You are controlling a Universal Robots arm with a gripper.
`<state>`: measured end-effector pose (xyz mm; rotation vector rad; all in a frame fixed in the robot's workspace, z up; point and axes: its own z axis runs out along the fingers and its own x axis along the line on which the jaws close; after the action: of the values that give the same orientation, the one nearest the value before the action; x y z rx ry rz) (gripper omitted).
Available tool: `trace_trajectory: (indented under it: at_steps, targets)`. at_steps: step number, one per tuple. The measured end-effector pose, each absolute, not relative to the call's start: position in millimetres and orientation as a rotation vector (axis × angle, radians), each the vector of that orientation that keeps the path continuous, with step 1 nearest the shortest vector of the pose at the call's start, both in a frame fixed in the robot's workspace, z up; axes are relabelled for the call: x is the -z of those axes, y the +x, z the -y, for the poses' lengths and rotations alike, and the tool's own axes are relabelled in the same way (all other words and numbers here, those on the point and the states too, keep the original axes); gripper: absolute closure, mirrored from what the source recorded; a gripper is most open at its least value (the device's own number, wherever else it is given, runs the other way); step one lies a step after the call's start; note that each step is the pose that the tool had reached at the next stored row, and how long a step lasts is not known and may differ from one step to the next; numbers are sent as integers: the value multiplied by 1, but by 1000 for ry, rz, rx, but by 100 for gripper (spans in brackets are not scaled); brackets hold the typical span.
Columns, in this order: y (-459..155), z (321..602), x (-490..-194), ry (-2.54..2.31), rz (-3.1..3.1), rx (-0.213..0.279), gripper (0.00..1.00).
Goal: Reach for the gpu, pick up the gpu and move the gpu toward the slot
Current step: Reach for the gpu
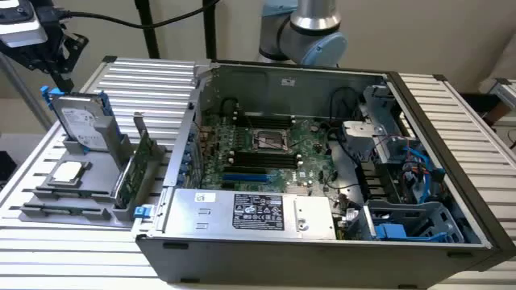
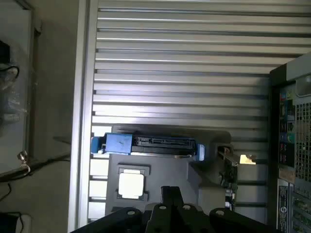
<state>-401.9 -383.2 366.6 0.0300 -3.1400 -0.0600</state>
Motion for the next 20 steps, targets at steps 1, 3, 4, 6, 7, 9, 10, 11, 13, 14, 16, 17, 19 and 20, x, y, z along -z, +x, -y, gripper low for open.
trace_trajectory:
  at_steps: [1, 3, 4, 6, 7, 9, 10, 11, 13, 14, 16, 17, 19, 20]
  targets:
    - [-402, 383, -367, 30, 3140, 60, 89]
    - [-402, 383, -367, 30, 3140, 60, 89]
    - [-402, 383, -367, 30, 3140, 60, 89]
    - [-402, 383, -367, 30, 3140, 60, 89]
    - [-402, 383, -367, 30, 3140, 60, 89]
    - [-402, 383, -367, 30, 3140, 60, 89]
    - [-402, 383, -367, 30, 3140, 60, 89]
    - [-402, 383, -367, 30, 3140, 60, 89]
    - [-402, 383, -367, 30, 3140, 60, 89]
    - [-400, 384, -367, 30, 3140, 60, 89]
    - [-396, 389, -367, 30, 3139, 60, 89]
    - [-393, 392, -367, 30, 3140, 60, 89]
    - [-388, 398, -367, 30, 3140, 60, 89]
    - [-385, 401, -366, 30, 3140, 60, 89]
